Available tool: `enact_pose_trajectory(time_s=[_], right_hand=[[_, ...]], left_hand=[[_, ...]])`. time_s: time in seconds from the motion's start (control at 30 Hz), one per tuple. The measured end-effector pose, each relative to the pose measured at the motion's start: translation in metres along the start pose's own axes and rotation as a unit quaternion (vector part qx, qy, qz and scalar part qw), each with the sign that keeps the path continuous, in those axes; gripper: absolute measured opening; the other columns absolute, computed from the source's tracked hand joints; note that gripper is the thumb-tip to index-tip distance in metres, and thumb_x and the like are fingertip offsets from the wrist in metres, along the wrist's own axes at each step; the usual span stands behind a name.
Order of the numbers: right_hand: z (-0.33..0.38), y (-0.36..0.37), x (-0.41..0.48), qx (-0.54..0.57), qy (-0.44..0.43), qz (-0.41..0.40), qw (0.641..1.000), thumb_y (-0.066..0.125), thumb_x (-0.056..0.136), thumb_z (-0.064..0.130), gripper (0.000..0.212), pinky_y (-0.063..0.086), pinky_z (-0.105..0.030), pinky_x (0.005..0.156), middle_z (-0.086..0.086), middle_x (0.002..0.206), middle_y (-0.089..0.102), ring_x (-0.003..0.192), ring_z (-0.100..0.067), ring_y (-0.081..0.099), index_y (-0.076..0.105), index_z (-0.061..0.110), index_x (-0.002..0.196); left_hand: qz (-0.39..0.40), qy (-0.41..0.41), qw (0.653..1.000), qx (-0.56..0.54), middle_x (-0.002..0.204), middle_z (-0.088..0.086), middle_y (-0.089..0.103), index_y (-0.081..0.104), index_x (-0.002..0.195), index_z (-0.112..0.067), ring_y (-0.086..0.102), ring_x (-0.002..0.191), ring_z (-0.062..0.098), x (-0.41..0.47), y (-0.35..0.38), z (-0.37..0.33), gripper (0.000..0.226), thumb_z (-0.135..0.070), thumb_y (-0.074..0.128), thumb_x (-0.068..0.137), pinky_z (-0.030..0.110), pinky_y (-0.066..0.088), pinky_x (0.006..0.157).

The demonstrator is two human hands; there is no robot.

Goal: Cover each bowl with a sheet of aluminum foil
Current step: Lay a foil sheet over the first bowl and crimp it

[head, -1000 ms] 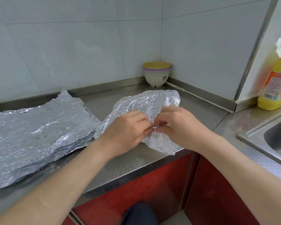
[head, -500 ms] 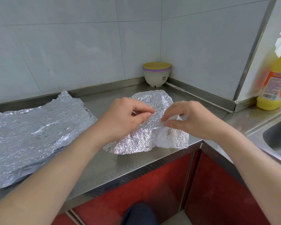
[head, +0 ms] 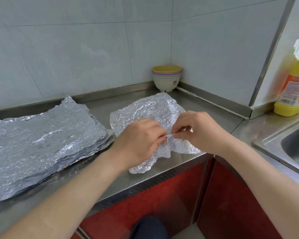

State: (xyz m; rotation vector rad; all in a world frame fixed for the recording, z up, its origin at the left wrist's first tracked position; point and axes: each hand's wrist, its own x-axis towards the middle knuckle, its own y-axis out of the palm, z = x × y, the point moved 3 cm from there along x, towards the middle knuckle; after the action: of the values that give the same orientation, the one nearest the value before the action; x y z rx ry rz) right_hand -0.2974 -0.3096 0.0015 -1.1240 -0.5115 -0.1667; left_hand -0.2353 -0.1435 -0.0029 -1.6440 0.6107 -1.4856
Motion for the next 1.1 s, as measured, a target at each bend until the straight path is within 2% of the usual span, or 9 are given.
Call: enact_pose_trajectory(time_s=[0.13, 0.27, 0.33, 0.43, 0.53, 0.63, 0.8, 0.93, 1.1], right_hand=[[-0.012, -0.014, -0.002, 0.022, 0.042, 0.039, 0.998, 0.078, 0.079, 0.012, 0.011, 0.047, -0.025, 0.078, 0.01, 0.087, 0.069, 0.083, -0.006, 0.059, 0.076, 0.02, 0.087], [-0.008, -0.023, -0.006, 0.057, 0.052, 0.031, 0.997, 0.072, 0.085, 0.022, 0.013, 0.047, -0.02, 0.077, 0.012, 0.102, 0.066, 0.093, -0.001, 0.059, 0.076, 0.025, 0.097], [-0.005, -0.023, -0.006, 0.076, 0.056, 0.005, 0.996, 0.071, 0.086, 0.023, 0.013, 0.048, -0.02, 0.075, 0.01, 0.103, 0.066, 0.092, -0.003, 0.06, 0.076, 0.026, 0.097], [-0.002, -0.017, -0.007, 0.06, 0.05, -0.008, 0.997, 0.074, 0.083, 0.021, 0.012, 0.048, -0.02, 0.073, 0.011, 0.098, 0.066, 0.089, -0.004, 0.06, 0.078, 0.026, 0.094], [0.005, -0.011, -0.006, 0.039, 0.032, -0.013, 0.999, 0.077, 0.081, 0.019, 0.01, 0.047, -0.019, 0.071, 0.011, 0.093, 0.066, 0.087, -0.006, 0.058, 0.078, 0.024, 0.09], [0.009, -0.008, -0.004, 0.017, 0.016, -0.019, 1.0, 0.079, 0.079, 0.018, 0.01, 0.045, -0.022, 0.074, 0.008, 0.09, 0.066, 0.085, -0.011, 0.057, 0.078, 0.022, 0.087], [0.012, -0.001, -0.003, -0.004, 0.002, 0.007, 1.0, 0.079, 0.078, 0.016, 0.013, 0.037, -0.009, 0.074, 0.008, 0.086, 0.064, 0.081, -0.004, 0.053, 0.077, 0.021, 0.089], [0.012, 0.006, -0.004, -0.044, -0.005, 0.001, 0.999, 0.075, 0.08, 0.011, 0.012, 0.043, -0.027, 0.077, 0.006, 0.087, 0.063, 0.085, -0.016, 0.055, 0.074, 0.017, 0.091], [0.007, 0.002, -0.002, -0.079, -0.024, 0.007, 0.997, 0.076, 0.077, 0.005, 0.013, 0.039, -0.026, 0.07, 0.006, 0.082, 0.063, 0.079, -0.011, 0.046, 0.072, 0.014, 0.085]], left_hand=[[-0.012, -0.004, 1.0, 0.028, 0.079, 0.004, 0.061, 0.069, 0.087, -0.009, 0.057, 0.073, 0.023, 0.01, 0.011, -0.019, 0.008, -0.016, 0.065, 0.087, 0.039, 0.052, 0.064], [-0.006, -0.106, 0.992, -0.072, 0.092, -0.001, 0.064, 0.072, 0.105, -0.015, 0.055, 0.089, 0.016, 0.018, 0.006, -0.022, 0.022, -0.029, 0.058, 0.094, 0.032, 0.045, 0.078], [-0.031, -0.132, 0.985, -0.106, 0.096, -0.002, 0.068, 0.073, 0.106, -0.018, 0.058, 0.09, 0.013, 0.017, -0.006, -0.016, 0.02, -0.025, 0.058, 0.095, 0.032, 0.047, 0.082], [-0.04, -0.183, 0.97, -0.154, 0.091, -0.009, 0.07, 0.076, 0.099, -0.023, 0.062, 0.083, 0.007, 0.01, -0.023, 0.002, 0.014, -0.022, 0.067, 0.088, 0.029, 0.05, 0.08], [0.019, -0.202, 0.961, -0.189, 0.085, -0.013, 0.069, 0.078, 0.09, -0.026, 0.061, 0.078, 0.003, 0.0, -0.022, 0.01, 0.009, -0.027, 0.076, 0.081, 0.028, 0.049, 0.075], [0.022, -0.176, 0.967, -0.181, 0.085, -0.014, 0.067, 0.078, 0.09, -0.025, 0.06, 0.081, 0.003, -0.008, -0.016, 0.009, 0.014, -0.031, 0.078, 0.078, 0.03, 0.05, 0.076], [-0.009, -0.095, 0.991, -0.093, 0.082, -0.01, 0.066, 0.078, 0.088, -0.021, 0.058, 0.08, 0.01, -0.01, -0.01, 0.009, 0.018, -0.036, 0.07, 0.08, 0.032, 0.05, 0.073], [-0.011, -0.043, 0.999, -0.029, 0.078, -0.005, 0.066, 0.075, 0.085, -0.017, 0.059, 0.075, 0.015, -0.007, -0.006, 0.006, 0.028, -0.038, 0.056, 0.086, 0.032, 0.05, 0.068], [0.005, -0.006, 1.0, 0.027, 0.076, 0.0, 0.064, 0.07, 0.083, -0.012, 0.057, 0.072, 0.021, 0.0, 0.004, 0.001, 0.027, -0.031, 0.053, 0.092, 0.039, 0.051, 0.064]])
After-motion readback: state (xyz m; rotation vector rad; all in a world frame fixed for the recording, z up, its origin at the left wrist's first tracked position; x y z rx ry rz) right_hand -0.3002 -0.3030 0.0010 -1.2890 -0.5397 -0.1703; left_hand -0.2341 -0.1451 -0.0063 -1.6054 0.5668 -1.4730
